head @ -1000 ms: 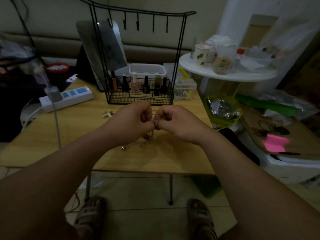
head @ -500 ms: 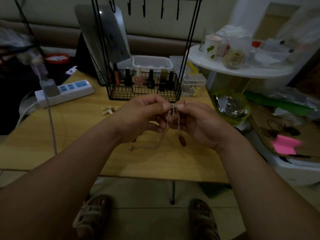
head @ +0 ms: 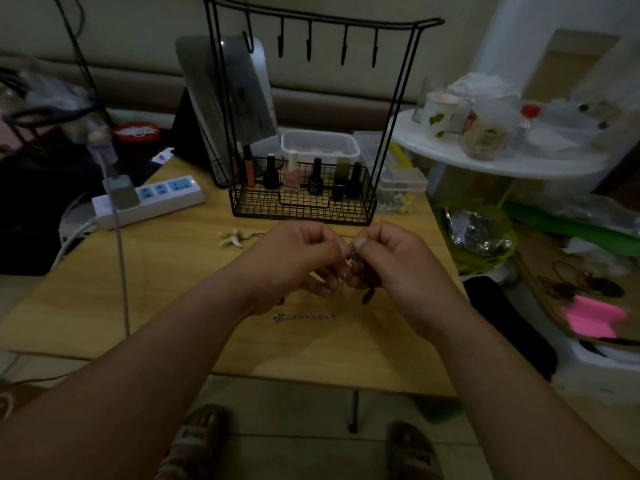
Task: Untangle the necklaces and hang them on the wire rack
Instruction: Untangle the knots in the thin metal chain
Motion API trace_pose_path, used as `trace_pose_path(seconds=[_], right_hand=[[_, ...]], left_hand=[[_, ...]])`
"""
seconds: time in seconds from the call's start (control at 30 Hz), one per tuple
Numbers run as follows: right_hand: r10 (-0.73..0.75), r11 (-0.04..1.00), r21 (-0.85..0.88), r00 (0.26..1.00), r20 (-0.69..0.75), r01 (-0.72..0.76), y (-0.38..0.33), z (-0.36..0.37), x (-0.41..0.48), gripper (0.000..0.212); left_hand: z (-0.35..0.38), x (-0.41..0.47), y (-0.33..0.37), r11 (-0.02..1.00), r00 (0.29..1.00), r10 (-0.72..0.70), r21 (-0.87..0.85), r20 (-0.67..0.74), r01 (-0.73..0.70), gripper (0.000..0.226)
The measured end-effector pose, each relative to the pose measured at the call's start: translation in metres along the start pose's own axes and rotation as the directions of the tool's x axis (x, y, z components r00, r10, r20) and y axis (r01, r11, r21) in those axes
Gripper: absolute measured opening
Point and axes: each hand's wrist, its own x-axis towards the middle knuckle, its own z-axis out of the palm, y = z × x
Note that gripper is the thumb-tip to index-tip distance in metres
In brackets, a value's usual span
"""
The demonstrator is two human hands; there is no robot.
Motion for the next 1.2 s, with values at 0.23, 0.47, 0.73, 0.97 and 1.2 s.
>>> trace_pose_path(seconds=[0.23, 0.47, 0.73, 0.97, 1.2], right_hand=[[0.012, 0.993, -0.117, 1.000, 0.024, -0.009, 0.001, 0.010, -0.005, 0.007], [0.025, 0.998, -0.060, 0.998, 0.050, -0.021, 0.002, 0.011, -0.005, 0.008], [0.074, 0.996, 0.034, 0.995, 0.071, -0.077, 0.006, 0.005, 0.003, 0.011], [0.020, 1.000, -0.013, 0.998, 0.061, -0.019, 0.007, 0.004, 0.004, 0.007], [-0.008, 0.996, -0.087, 0.999, 0.036, 0.011, 0.010, 0.005, 0.001, 0.010]], left_hand=[[-0.004, -0.007, -0.005, 0.939, 0.995, 0.051, 0.343, -0.089, -0.018, 0.005], [-0.002, -0.008, -0.012, 0.935, 0.984, 0.151, 0.337, -0.091, -0.113, 0.013], [-0.012, -0.003, -0.005, 0.974, 0.984, 0.151, 0.186, -0.098, -0.131, 0.011], [-0.013, -0.002, -0.006, 0.965, 0.983, 0.159, 0.223, -0.092, -0.135, 0.010], [-0.013, -0.006, -0.007, 0.947, 0.986, 0.137, 0.303, -0.095, -0.102, 0.008]])
